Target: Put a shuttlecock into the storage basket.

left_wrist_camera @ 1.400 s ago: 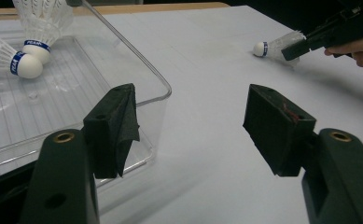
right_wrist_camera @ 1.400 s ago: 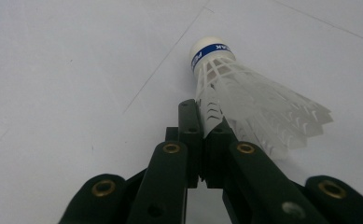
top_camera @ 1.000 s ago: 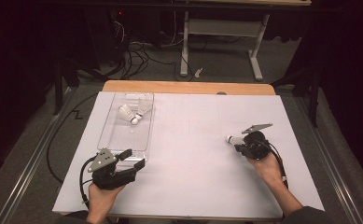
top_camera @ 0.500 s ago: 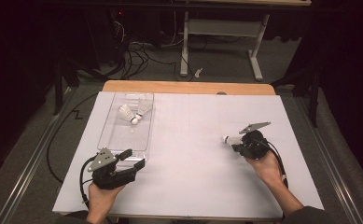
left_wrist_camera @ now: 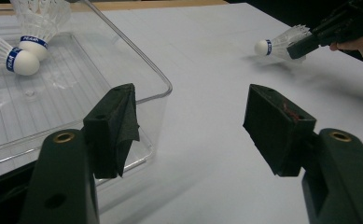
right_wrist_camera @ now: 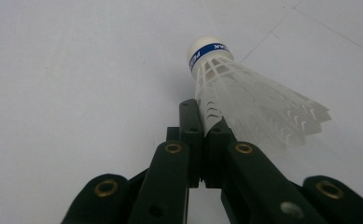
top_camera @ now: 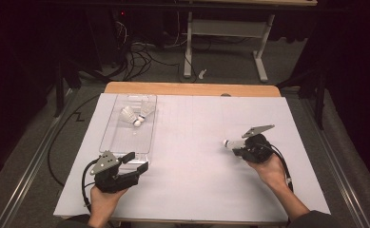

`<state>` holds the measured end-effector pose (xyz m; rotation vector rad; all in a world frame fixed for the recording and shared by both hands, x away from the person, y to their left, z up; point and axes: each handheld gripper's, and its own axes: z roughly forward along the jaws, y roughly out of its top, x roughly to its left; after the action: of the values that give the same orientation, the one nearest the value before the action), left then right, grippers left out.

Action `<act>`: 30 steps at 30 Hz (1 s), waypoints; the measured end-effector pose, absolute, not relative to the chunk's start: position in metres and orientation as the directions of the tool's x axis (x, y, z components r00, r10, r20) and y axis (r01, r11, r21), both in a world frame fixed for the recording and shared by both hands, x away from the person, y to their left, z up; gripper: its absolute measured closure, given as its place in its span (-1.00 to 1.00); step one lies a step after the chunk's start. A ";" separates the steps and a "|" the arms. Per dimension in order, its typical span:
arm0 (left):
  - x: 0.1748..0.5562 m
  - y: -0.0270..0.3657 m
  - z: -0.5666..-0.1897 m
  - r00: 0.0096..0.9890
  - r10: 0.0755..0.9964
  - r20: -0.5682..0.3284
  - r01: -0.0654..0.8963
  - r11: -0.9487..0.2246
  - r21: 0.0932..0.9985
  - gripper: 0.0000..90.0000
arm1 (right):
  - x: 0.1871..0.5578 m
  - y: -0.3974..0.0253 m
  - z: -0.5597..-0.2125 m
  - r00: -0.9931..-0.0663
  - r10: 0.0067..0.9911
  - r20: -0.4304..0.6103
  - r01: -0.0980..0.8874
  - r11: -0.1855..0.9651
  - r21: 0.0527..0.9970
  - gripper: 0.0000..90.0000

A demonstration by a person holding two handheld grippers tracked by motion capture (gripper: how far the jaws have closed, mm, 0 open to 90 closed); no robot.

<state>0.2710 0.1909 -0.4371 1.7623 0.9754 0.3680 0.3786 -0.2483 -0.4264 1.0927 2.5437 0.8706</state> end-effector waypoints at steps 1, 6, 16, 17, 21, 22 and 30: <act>0.271 0.191 -0.437 0.622 0.758 -0.197 0.439 -0.128 0.890 -0.21 | 0.379 -0.248 -0.426 -0.696 0.718 0.018 0.578 0.545 0.608 1.00; 0.272 0.192 -0.437 0.620 0.758 -0.200 0.440 -0.125 0.889 -0.21 | 0.378 -0.246 -0.423 -0.708 0.706 0.023 0.569 0.551 0.610 1.00; 0.272 0.191 -0.437 0.623 0.757 -0.197 0.439 -0.131 0.889 -0.21 | 0.374 -0.239 -0.412 -0.737 0.675 0.021 0.538 0.567 0.623 1.00; 0.272 0.191 -0.437 0.623 0.757 -0.197 0.439 -0.130 0.889 -0.21 | 0.374 -0.238 -0.412 -0.741 0.671 0.020 0.533 0.571 0.624 1.00; 0.271 0.191 -0.437 0.622 0.757 -0.198 0.440 -0.129 0.889 -0.21 | 0.374 -0.233 -0.411 -0.752 0.658 0.026 0.525 0.575 0.627 1.00; 0.271 0.191 -0.437 0.623 0.757 -0.197 0.439 -0.130 0.889 -0.21 | 0.374 -0.231 -0.410 -0.757 0.653 0.022 0.518 0.579 0.629 1.00; 0.271 0.191 -0.437 0.624 0.756 -0.200 0.440 -0.128 0.889 -0.21 | 0.370 -0.225 -0.408 -0.773 0.634 0.026 0.502 0.587 0.635 1.00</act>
<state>0.2708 0.1905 -0.4371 1.7628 0.9744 0.3631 0.3704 -0.2254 -0.4080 0.9480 2.6122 0.9497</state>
